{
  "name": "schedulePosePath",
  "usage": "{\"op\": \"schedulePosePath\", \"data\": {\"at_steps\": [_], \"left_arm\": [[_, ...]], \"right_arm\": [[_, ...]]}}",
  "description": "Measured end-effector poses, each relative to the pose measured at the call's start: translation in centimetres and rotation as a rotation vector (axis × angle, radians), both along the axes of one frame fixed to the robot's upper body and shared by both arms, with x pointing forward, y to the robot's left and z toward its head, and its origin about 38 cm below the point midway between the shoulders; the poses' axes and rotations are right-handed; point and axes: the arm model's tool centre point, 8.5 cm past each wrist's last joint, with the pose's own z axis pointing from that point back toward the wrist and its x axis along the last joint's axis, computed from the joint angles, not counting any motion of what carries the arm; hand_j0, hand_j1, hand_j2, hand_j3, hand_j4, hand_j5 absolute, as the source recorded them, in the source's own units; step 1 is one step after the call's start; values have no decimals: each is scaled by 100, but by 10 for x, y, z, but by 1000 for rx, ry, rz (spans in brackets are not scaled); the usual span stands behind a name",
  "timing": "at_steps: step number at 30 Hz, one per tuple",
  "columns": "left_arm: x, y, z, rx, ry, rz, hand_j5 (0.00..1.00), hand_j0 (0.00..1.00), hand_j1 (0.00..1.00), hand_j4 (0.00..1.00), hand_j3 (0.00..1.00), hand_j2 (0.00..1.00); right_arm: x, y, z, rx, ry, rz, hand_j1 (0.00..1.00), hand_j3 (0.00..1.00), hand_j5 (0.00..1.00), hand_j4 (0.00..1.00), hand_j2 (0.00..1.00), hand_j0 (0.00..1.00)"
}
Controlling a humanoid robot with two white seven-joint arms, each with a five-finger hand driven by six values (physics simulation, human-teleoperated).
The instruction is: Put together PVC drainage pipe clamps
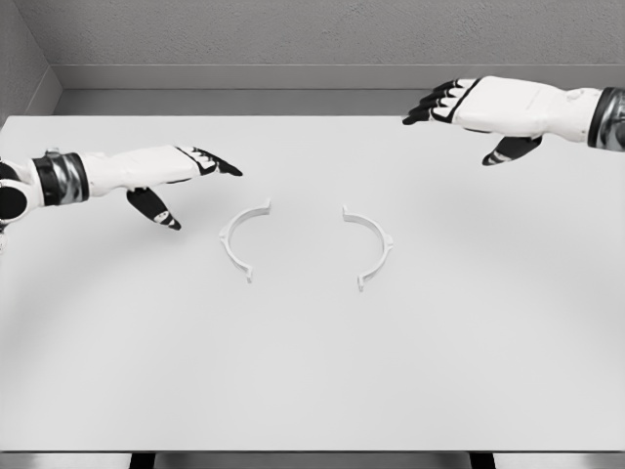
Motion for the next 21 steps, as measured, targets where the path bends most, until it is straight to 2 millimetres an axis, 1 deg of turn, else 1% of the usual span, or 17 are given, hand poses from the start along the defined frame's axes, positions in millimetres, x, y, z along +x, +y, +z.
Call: {"op": "schedulePosePath", "data": {"at_steps": [4, 6, 8, 9, 10, 11, 12, 15, 21], "left_arm": [[-1, -6, -9, 28, 17, -19, 100, 100, 100, 100, 100, 100], [1, -14, -9, 34, 12, -31, 100, 100, 100, 100, 100, 100], [10, -22, -3, 31, -2, -32, 100, 100, 100, 100, 100, 100], [14, -22, -3, 29, 0, -21, 100, 100, 100, 100, 100, 100], [17, -22, -4, 29, 5, -10, 100, 100, 100, 100, 100, 100], [19, -22, -7, 28, 12, -4, 100, 100, 100, 100, 100, 100], [20, -24, -10, 28, 18, -2, 100, 100, 100, 100, 100, 100], [22, -28, -18, 27, 34, 5, 100, 100, 100, 100, 100, 100], [23, -32, -25, 45, 43, 4, 100, 100, 100, 100, 100, 100]], "right_arm": [[3, -5, -3, -4, 10, -19, 100, 100, 100, 100, 100, 100], [3, -10, -13, -3, 34, -33, 100, 100, 100, 100, 100, 100], [-4, -14, -45, 10, 110, -43, 100, 100, 100, 100, 100, 100], [-8, -15, -58, 34, 148, -45, 100, 100, 100, 100, 100, 100], [-11, -15, -64, 69, 176, -45, 100, 100, 100, 100, 100, 100], [-15, -16, -75, 98, 212, -46, 100, 100, 100, 100, 100, 100], [-16, -14, -78, 121, 228, -43, 100, 100, 100, 100, 100, 100], [-15, -5, -79, 171, 244, -28, 100, 100, 100, 100, 100, 100], [-15, 21, -88, 251, 279, 19, 100, 100, 100, 100, 100, 100]]}}
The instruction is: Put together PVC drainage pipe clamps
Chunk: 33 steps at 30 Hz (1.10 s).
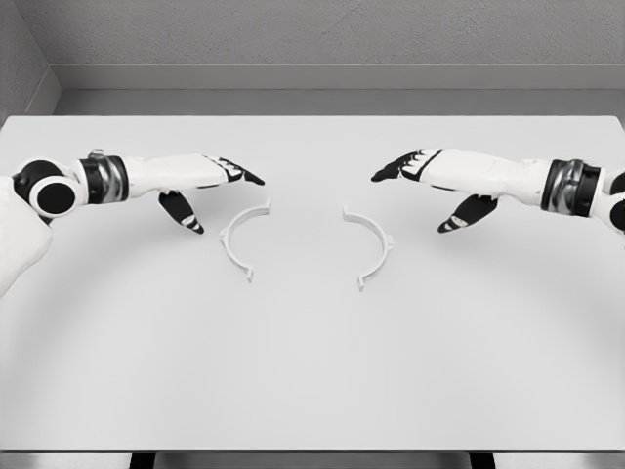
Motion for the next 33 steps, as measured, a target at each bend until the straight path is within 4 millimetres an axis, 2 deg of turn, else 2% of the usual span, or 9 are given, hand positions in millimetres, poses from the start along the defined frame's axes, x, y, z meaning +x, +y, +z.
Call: {"op": "schedulePosePath", "data": {"at_steps": [9, 15, 22, 33], "left_arm": [[0, 0, -5, 10, 10, 4, 100, 100, 100, 100, 100, 100], [2, -8, -11, 12, 20, -1, 100, 100, 100, 100, 100, 100], [6, -12, -14, 5, 32, 10, 100, 100, 100, 100, 100, 100], [10, -12, -15, 11, 34, 23, 100, 100, 100, 100, 100, 100]], "right_arm": [[2, 19, -6, 34, 12, 24, 100, 100, 100, 100, 100, 100], [3, 26, -17, 45, 37, 25, 100, 100, 100, 100, 100, 100], [-4, 29, -38, 68, 91, 19, 100, 100, 100, 100, 100, 100], [-5, 28, -44, 167, 143, 1, 100, 100, 100, 100, 100, 100]]}}
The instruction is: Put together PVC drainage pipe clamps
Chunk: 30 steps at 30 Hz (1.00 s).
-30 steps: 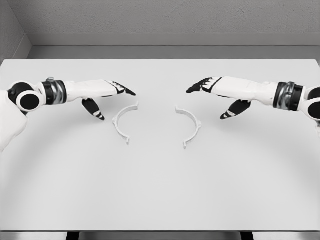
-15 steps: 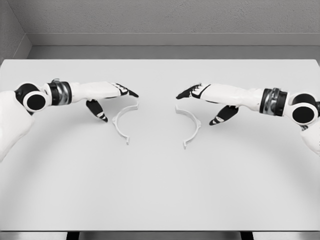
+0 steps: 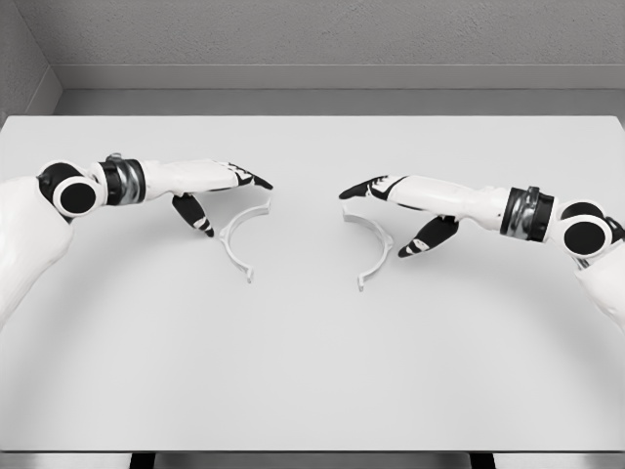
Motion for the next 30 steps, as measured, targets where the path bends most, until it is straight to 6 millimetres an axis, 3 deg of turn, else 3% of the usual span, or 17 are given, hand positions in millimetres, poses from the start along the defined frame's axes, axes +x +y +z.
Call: {"op": "schedulePosePath", "data": {"at_steps": [11, 30], "left_arm": [[3, -3, 8, -7, -16, -6, 100, 100, 100, 100, 100, 100], [1, -14, 5, -13, -10, -27, 100, 100, 100, 100, 100, 100]], "right_arm": [[6, -10, -12, 4, 38, -48, 100, 100, 100, 100, 100, 100], [19, 0, -35, 32, 101, -88, 100, 100, 100, 100, 100, 100]]}}
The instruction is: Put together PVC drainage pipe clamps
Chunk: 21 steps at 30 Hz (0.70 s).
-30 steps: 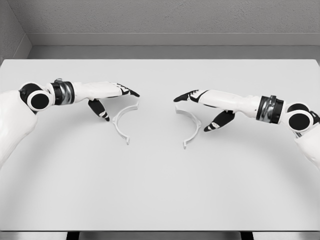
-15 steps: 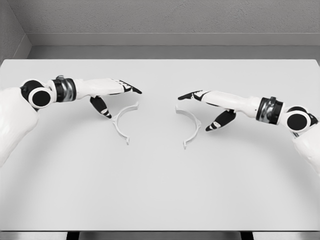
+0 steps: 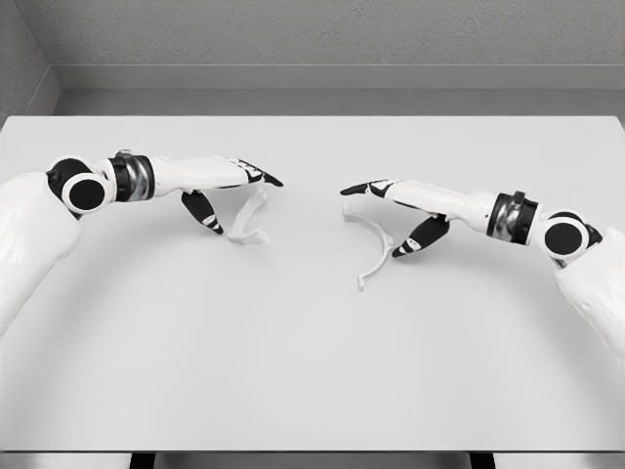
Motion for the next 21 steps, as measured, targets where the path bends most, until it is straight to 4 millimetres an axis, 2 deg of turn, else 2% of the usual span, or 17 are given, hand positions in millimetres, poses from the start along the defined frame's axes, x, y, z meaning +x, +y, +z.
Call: {"op": "schedulePosePath", "data": {"at_steps": [14, 18, 21], "left_arm": [[0, 1, 0, 1, 0, 1, 100, 100, 100, 100, 100, 100], [7, 3, 16, -19, -30, 14, 100, 100, 100, 100, 100, 100], [13, -8, 28, -65, -53, 16, 100, 100, 100, 100, 100, 100]], "right_arm": [[1, 6, -6, 6, 15, 0, 100, 100, 100, 100, 100, 100], [2, 9, -4, 8, 12, 5, 100, 100, 100, 100, 100, 100], [2, 11, -5, 10, 13, 9, 100, 100, 100, 100, 100, 100]]}}
